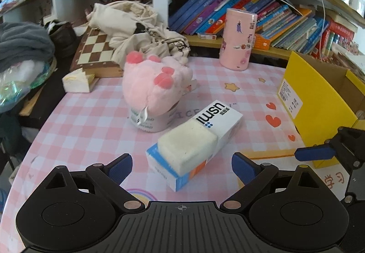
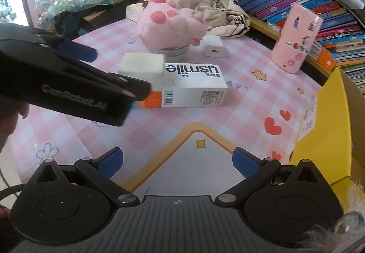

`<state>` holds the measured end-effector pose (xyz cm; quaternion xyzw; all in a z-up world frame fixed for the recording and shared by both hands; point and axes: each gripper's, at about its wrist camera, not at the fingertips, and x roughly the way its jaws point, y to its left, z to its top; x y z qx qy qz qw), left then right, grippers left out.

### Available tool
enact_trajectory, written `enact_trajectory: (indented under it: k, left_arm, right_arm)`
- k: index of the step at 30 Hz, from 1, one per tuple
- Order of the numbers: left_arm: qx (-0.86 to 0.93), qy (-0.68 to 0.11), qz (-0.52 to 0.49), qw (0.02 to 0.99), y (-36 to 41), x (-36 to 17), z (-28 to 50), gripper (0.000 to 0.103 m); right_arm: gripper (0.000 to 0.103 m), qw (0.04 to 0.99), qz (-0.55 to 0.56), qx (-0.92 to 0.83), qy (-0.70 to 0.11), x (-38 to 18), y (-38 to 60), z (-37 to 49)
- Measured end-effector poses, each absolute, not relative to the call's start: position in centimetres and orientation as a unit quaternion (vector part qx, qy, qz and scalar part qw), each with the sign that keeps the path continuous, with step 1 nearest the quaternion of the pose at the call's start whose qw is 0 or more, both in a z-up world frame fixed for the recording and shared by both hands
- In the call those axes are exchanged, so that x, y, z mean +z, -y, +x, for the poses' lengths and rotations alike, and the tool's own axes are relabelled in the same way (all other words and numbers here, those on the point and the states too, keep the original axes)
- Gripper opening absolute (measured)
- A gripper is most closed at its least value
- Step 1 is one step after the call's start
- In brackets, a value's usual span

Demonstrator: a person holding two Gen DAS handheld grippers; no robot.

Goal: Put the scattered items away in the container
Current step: 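Grasp the white foam block with the left tool while the right approaches the usmile box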

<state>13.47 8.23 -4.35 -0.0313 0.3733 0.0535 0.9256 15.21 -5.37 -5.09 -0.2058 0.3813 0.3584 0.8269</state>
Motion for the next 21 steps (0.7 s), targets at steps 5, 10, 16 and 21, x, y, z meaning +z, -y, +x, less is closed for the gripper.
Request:
enact_trajectory:
  k: [5,10,16,21]
  left_arm:
    - [0.047,-0.377,-0.02,0.925,-8.0,-4.8,14.8,0.095]
    - [0.046,-0.378,-0.017,0.925,-8.1,-5.2,15.6,0.095]
    - [0.049,-0.381,-0.02,0.923,-8.4,-5.7,16.1,0.091]
    - [0.045,-0.381,-0.028,0.923,-8.6,-5.9,16.2,0.074]
  right_arm:
    - [0.103,0.828,-0.206,0.365,-0.372,-5.0,5.0,16.5]
    - [0.103,0.826,-0.212,0.369,-0.369,-5.3,4.3,18.0]
    - [0.103,0.822,-0.213,0.368,-0.378,-5.9,3.9,19.2]
    - [0.103,0.818,-0.217,0.373,-0.381,-6.2,3.6,19.5]
